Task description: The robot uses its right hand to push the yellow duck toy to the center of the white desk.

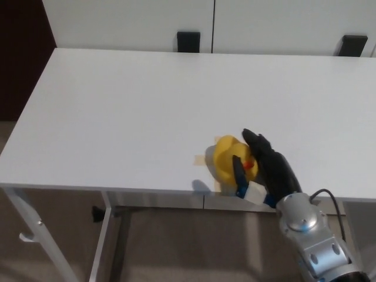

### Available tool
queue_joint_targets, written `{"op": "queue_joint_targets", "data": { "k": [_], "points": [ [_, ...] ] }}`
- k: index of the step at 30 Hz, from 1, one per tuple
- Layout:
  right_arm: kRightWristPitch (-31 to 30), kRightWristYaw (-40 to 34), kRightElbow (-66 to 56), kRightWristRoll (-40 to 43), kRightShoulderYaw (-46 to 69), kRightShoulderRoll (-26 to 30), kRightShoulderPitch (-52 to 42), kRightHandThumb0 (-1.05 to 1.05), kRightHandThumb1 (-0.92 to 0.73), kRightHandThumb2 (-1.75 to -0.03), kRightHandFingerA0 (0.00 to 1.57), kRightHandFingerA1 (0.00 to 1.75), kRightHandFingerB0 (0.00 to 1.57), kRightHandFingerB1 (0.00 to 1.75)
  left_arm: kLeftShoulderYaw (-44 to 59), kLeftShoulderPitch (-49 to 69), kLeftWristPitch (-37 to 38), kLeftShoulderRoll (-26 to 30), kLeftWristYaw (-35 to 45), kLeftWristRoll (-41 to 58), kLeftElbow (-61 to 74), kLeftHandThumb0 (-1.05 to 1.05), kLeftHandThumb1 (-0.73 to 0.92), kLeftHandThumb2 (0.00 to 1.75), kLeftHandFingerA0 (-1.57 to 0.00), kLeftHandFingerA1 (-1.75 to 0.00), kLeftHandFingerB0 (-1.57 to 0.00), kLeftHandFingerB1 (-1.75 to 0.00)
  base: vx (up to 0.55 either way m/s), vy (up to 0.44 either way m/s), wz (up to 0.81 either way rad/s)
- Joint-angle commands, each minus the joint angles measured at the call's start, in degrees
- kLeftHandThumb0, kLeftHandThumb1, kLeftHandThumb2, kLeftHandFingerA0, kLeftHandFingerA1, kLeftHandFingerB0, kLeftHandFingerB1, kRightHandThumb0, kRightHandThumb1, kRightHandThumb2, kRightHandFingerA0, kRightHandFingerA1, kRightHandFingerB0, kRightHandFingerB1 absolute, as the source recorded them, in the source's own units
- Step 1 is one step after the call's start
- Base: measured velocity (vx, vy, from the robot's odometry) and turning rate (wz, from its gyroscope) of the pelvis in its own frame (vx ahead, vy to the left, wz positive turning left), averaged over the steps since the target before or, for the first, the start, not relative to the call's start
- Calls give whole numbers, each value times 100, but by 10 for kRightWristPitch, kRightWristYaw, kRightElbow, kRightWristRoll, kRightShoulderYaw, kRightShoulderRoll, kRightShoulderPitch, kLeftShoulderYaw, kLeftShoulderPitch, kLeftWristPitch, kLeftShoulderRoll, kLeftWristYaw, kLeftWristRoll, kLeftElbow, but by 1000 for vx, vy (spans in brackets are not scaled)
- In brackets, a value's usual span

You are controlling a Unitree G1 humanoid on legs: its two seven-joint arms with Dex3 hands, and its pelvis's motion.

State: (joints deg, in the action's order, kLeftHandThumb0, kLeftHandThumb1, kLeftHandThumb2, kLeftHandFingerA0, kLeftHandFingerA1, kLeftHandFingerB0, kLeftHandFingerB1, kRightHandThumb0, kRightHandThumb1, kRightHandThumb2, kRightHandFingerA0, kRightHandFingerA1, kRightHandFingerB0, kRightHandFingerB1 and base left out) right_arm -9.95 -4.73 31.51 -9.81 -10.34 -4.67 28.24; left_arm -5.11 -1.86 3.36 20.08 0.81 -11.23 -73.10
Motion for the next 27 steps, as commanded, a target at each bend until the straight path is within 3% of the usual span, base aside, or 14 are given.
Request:
{"op": "queue_joint_targets", "data": {
  "k": [1, 2, 8, 9, 10, 11, 12, 13, 17, 18, 23, 24, 26, 27],
  "points": [
    [-16, -4, -5, 0, 4, -10, 14, -99, -81, -118, 0, 20, 0, 10, 0, 1, 3, 3, 2, -5, -2, 47, -32, 149, -149, -82, -134, -79, 0, 0, 0],
    [-17, -6, -5, -3, 3, -11, 15, -88, -91, -75, 0, 10, 0, 15, -1, 0, 2, 4, 3, -5, -1, 51, -36, 151, -149, -81, -131, -78, 0, 0, 0],
    [-23, -8, -8, -5, 1, -19, 18, -86, -89, -77, 0, 6, 0, 17, -3, 1, 7, 3, 1, -7, 1, 47, -40, 143, -149, -79, -133, -77, 0, 0, 0],
    [-15, -8, -5, -3, 2, -20, 16, -87, -89, -75, 0, 7, 0, 15, -1, 0, 1, 2, 1, -4, 1, 42, -22, 139, -147, -91, -126, -85, 0, 0, 0],
    [-9, -9, -4, -2, 2, -21, 14, -87, -89, -75, 0, 7, 0, 15, 0, 0, -4, 0, 1, -2, 0, 42, -22, 139, -147, -91, -126, -85, 0, 0, 0],
    [4, -17, 0, -11, -1, -15, 13, -105, -86, -117, 0, 17, 0, 5, -1, -1, -8, 1, 2, -3, -1, 41, -21, 137, -137, -91, -121, -88, 0, 0, 0],
    [8, -23, 2, -19, -4, -10, 12, -105, -86, -117, 0, 17, 0, 5, -3, -1, -7, 2, 3, -6, -2, 41, -21, 137, -137, -91, -121, -88, 0, 0, 0],
    [8, -43, 5, -43, -15, -1, 14, -105, -87, -123, 0, 24, 0, 10, -6, 0, -3, 3, 3, -9, -1, 45, -33, 147, -145, -82, -128, -80, 0, 0, 0],
    [2, -85, 11, -83, -33, 14, 17, -105, -90, -127, 0, 35, 0, 21, -8, 2, 0, 3, 3, -9, -2, 41, -26, 142, -143, -85, -134, -84, 0, 0, 0],
    [-6, -101, 7, -94, -35, 18, 15, -95, -92, -80, 0, 0, 0, 0, -8, 2, -2, 3, 3, -8, -2, 35, -19, 135, -140, -90, -128, -88, 0, 0, 0],
    [-18, -164, -24, -137, -34, 44, 3, -103, -92, -94, 0, 0, 0, 0, -8, 3, -6, 3, 4, -7, -1, 37, -32, 138, -134, -89, -124, -87, 0, 0, 0],
    [-18, -190, -48, -154, -27, 59, -6, -101, -92, -84, 0, 0, 0, 0, -9, 5, -4, 3, 6, -8, 1, 35, -26, 137, -145, -86, -132, -84, 0, 0, 0],
    [-18, -196, -58, -156, -22, 63, -9, -101, -92, -84, 0, 0, 0, 0, -10, 5, -3, 4, 7, -9, 2, 35, -26, 137, -145, -86, -132, -84, 0, 0, 0],
    [-16, -203, -78, -157, -11, 71, -14, -104, -92, -74, 0, 0, 0, 0, -10, 4, -3, 4, 8, -8, 0, 37, -33, 135, -138, -85, -128, -84, 0, 0, 0]
  ]
}}
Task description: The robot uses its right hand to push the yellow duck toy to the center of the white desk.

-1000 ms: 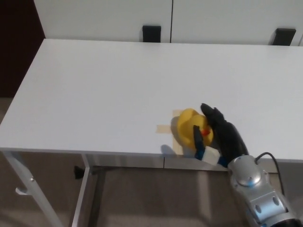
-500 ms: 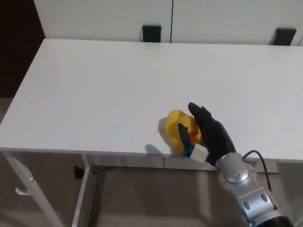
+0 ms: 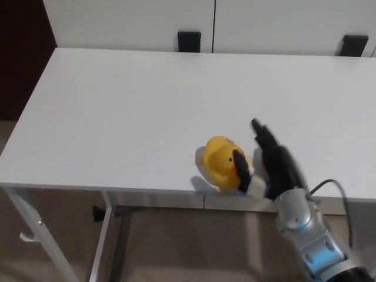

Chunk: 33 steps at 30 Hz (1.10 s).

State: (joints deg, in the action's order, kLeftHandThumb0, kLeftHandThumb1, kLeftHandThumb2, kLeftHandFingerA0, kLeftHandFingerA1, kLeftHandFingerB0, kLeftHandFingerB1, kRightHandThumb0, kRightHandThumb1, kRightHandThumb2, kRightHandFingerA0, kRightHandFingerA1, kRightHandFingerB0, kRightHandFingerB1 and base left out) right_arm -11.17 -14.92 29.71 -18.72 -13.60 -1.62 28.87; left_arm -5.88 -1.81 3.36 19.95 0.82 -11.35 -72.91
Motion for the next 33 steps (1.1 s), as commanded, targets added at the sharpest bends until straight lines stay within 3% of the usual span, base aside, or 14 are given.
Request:
{"op": "queue_joint_targets", "data": {
  "k": [1, 6, 7, 13, 14, 15, 16, 17, 18, 24, 25, 31, 32, 33],
  "points": [
    [-3, -106, -74, -69, 30, 46, -24, -104, -92, -74, 0, 0, 0, 0, -2, 3, -4, 5, 8, -6, -3, 37, -33, 135, -138, -85, -128, -84, 0, 0, 0],
    [13, -47, -211, -28, 124, 131, -66, -96, -92, -88, 0, 0, 0, 0, -1, 7, -3, 7, 4, -6, -6, 41, -30, 132, -137, -86, -126, -85, 0, 0, 0],
    [34, -38, -226, -15, 145, 150, -78, -105, -88, -122, 0, 17, 0, 2, -1, 6, -5, 9, 5, -5, -7, 41, -32, 131, -140, -85, -135, -84, 0, 0, 0],
    [111, 70, -278, 93, 265, 243, -169, -105, -89, -121, 0, 20, 0, 3, 0, 4, -8, 14, 6, -5, -7, 40, -32, 132, -138, -87, -131, -84, 0, 0, 0],
    [111, 110, -282, 123, 303, 267, -206, -100, -73, -98, 0, 10, 0, 0, 0, 4, -7, 17, 6, -5, -7, 33, -35, 131, -144, -87, -131, -84, 0, 0, 0],
    [112, 138, -284, 146, 331, 285, -233, -100, -73, -98, 0, 10, 0, 0, 1, 4, -7, 19, 6, -5, -6, 33, -35, 131, -144, -87, -131, -84, 0, 0, 0],
    [165, 165, -233, 181, 379, 302, -276, -45, -71, -62, 12, 51, 6, 36, 2, 6, -9, 22, 6, -5, -7, 34, -33, 132, -141, -87, -130, -84, 0, 0, 0],
    [204, 183, -195, 205, 411, 312, -305, -45, -71, -62, 12, 51, 6, 36, 2, 7, -9, 24, 6, -4, -7, 34, -33, 132, -141, -87, -130, -84, 0, 0, -8],
    [237, 192, -134, 224, 448, 317, -333, -25, -74, -62, 36, 40, 20, 33, 4, 10, -7, 25, 5, -3, -7, 32, -34, 135, -137, -88, -128, -84, 0, 0, 0],
    [331, 181, 60, 228, 509, 346, -381, -9, -72, -64, 48, 38, 28, 31, 5, 16, -3, 23, 1, -1, -7, 32, -37, 142, -137, -93, -126, -87, 0, 0, 0],
    [354, 158, 86, 221, 526, 350, -412, -7, -64, -88, 59, 43, 33, 34, 5, 17, -1, 22, 0, -2, -9, 31, -36, 134, -140, -87, -131, -84, 0, 0, 0],
    [365, 115, 210, 232, 578, 364, -461, 2, -60, -85, 70, 42, 42, 35, 2, 20, -1, 21, -3, -5, -9, 36, -34, 133, -135, -89, -127, -84, 0, 0, 0],
    [359, 139, 242, 241, 581, 366, -466, 10, -44, -111, 83, 47, 62, 44, 1, 19, -2, 24, -1, -6, -10, 27, -32, 120, -134, -91, -129, -86, 0, 0, 0],
    [359, 159, 259, 247, 582, 366, -468, 10, -44, -111, 83, 47, 62, 44, 1, 19, -2, 26, 1, -6, -10, 27, -32, 120, -134, -91, -129, -86, 0, 0, 0]
  ]
}}
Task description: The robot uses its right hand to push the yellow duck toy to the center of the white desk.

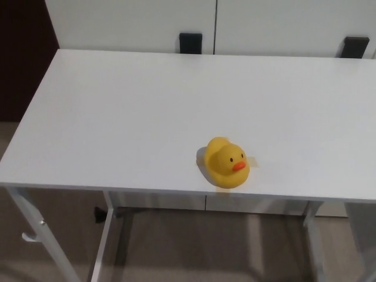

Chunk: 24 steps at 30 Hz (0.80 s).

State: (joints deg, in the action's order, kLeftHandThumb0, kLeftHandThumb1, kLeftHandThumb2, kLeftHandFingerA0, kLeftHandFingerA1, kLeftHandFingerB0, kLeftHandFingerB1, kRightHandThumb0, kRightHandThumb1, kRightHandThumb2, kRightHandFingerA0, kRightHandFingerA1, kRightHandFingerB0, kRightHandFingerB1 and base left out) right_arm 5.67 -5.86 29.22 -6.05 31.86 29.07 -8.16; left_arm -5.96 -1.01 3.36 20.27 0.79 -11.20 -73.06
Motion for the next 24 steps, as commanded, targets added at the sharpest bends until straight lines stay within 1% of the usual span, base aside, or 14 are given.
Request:
{"op": "queue_joint_targets", "data": {
  "k": [1, 2, 3, 4, 6, 7, 10, 11, 14, 15, 16, 17, 21, 24],
  "points": [
    [190, 82, 276, 124, 128, 60, -98, 10, -44, -111, 83, 47, 62, 44, 1, 10, -3, 24, 3, -8, -9, 27, -32, 120, -134, -91, -129, -86, 0, 0, 0],
    [190, 82, 276, 124, 128, 60, -98, 10, -44, -111, 83, 47, 62, 44, 1, 10, -3, 24, 3, -8, -9, 27, -32, 120, -134, -91, -129, -86, 0, 0, 0],
    [187, 125, 285, 111, 105, 56, -123, 9, -46, -102, 95, 50, 79, 49, 1, 10, -3, 30, 0, -9, -4, 26, -33, 122, -140, -91, -130, -85, 0, 0, 0],
    [172, 138, 293, 97, 88, 61, -128, 8, -47, -98, 95, 53, 75, 49, 3, 10, -1, 29, -1, -7, -4, 38, -35, 134, -146, -86, -142, -81, 0, 0, 0],
    [158, 150, 308, 82, 70, 68, -129, 8, -47, -98, 95, 53, 75, 49, 4, 10, 1, 27, -2, -6, -4, 38, -35, 134, -146, -86, -142, -81, 0, 0, 0],
    [154, 158, 316, 73, 59, 73, -130, 6, -50, -92, 101, 54, 77, 50, 5, 10, 1, 25, -2, -4, -6, 25, -36, 125, -141, -91, -133, -87, 0, 0, 0],
    [160, 167, 330, 67, 47, 79, -130, 6, -50, -92, 101, 54, 77, 50, 7, 10, 1, 23, -2, -3, -9, 25, -36, 125, -141, -91, -133, -87, 0, 0, 0],
    [141, 154, 348, 51, 26, 79, -89, 1, -64, -88, 102, 65, 70, 52, 8, 11, 2, 21, -3, -2, -10, 29, -37, 132, -142, -86, -135, -83, 0, 0, 0],
    [115, 132, 381, 30, -10, 83, -21, 0, -64, -85, 105, 70, 73, 53, 7, 11, 1, 18, -5, -4, -12, 23, -35, 126, -140, -88, -129, -85, 0, 1, -3],
    [113, 137, 389, 38, -10, 86, -16, -1, -67, -80, 105, 71, 71, 54, 6, 11, 3, 17, -5, -5, -10, 29, -40, 134, -143, -89, -132, -84, 1, 10, -11],
    [113, 140, 398, 44, -12, 89, -11, -1, -67, -80, 105, 71, 71, 54, 6, 11, 4, 17, -5, -5, -9, 29, -40, 134, -143, -89, -132, -84, 1, 10, -11],
    [105, 150, 407, 60, -7, 91, -5, -2, -68, -79, 102, 70, 70, 53, 7, 9, 4, 16, -5, -4, -9, 38, -35, 134, -140, -87, -133, -82, 0, 0, 0],
    [92, 167, 419, 83, 0, 97, 10, -7, -73, -75, 101, 68, 68, 53, 11, 1, 1, 12, -3, 0, -11, 36, -36, 131, -139, -86, -134, -82, 0, 0, 0],
    [92, 179, 423, 86, -5, 103, 19, -8, -72, -75, 101, 70, 67, 53, 14, 0, 1, 9, -7, 1, -10, 31, -36, 131, -141, -87, -134, -83, 6, 4, 6]
  ]
}}
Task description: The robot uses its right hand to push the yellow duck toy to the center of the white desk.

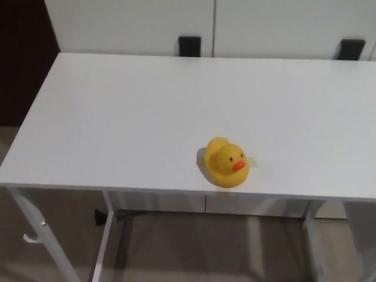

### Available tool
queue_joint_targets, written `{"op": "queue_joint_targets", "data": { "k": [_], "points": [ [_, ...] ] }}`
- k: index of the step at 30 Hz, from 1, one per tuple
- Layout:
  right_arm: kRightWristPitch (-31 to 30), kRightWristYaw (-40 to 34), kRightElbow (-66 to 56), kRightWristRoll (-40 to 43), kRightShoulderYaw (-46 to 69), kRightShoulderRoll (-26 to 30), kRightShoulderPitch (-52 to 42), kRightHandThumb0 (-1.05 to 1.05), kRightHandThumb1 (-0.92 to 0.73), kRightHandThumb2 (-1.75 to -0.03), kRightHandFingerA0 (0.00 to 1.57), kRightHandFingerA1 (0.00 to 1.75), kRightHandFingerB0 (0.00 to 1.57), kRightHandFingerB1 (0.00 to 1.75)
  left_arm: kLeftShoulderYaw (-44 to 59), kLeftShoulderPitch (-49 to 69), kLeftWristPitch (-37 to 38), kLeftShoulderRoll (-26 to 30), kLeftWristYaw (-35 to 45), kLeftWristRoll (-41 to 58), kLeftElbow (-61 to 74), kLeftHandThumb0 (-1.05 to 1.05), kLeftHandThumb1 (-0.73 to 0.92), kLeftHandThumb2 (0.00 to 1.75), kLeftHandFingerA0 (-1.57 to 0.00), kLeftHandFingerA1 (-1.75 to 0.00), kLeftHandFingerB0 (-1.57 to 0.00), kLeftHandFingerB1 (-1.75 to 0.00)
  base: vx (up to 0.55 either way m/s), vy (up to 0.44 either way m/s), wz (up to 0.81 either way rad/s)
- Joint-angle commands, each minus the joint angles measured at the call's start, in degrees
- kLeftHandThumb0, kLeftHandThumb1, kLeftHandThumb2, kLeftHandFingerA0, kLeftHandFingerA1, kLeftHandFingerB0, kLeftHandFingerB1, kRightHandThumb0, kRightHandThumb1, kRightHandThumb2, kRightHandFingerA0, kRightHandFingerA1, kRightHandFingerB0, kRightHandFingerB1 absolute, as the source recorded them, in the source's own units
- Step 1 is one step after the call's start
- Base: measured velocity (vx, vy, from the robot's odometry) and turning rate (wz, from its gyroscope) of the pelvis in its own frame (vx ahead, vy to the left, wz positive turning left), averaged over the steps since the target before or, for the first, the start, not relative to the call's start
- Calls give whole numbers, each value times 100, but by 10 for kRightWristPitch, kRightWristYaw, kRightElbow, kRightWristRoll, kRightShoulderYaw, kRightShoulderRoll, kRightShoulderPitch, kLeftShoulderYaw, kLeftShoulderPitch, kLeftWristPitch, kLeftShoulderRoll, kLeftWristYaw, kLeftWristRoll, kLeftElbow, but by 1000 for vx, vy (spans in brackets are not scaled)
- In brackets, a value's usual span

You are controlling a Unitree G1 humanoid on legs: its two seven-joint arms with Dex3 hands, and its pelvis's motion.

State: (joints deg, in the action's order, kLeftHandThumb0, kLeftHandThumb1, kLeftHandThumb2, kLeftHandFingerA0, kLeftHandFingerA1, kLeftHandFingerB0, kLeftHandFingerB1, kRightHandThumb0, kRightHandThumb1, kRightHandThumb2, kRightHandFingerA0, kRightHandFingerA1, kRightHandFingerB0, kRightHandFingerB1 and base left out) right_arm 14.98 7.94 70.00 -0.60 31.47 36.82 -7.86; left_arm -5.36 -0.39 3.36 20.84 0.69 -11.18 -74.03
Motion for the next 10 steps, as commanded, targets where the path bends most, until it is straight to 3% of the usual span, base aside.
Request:
{"op": "queue_joint_targets", "data": {
  "k": [1, 4, 10],
  "points": [
    [-3, 40, 16, 29, -5, 26, 18, -5, -70, -77, 101, 68, 67, 52, 9, -6, 0, 4, -6, 1, -1, 32, -34, 131, -138, -88, -132, -83, 0, 0, 0],
    [-4, 39, 17, 28, -12, 29, 19, -5, -70, -80, 94, 66, 63, 51, 8, -9, 0, 4, -6, -2, -2, 39, -34, 131, -140, -86, -132, -81, 0, 0, 0],
    [-2, 43, 16, 35, -17, 33, 21, -6, -70, -78, 97, 67, 64, 52, 6, -13, 0, 4, -4, -4, -1, 39, -35, 139, -135, -89, -127, -84, 0, 0, 0]
  ]
}}
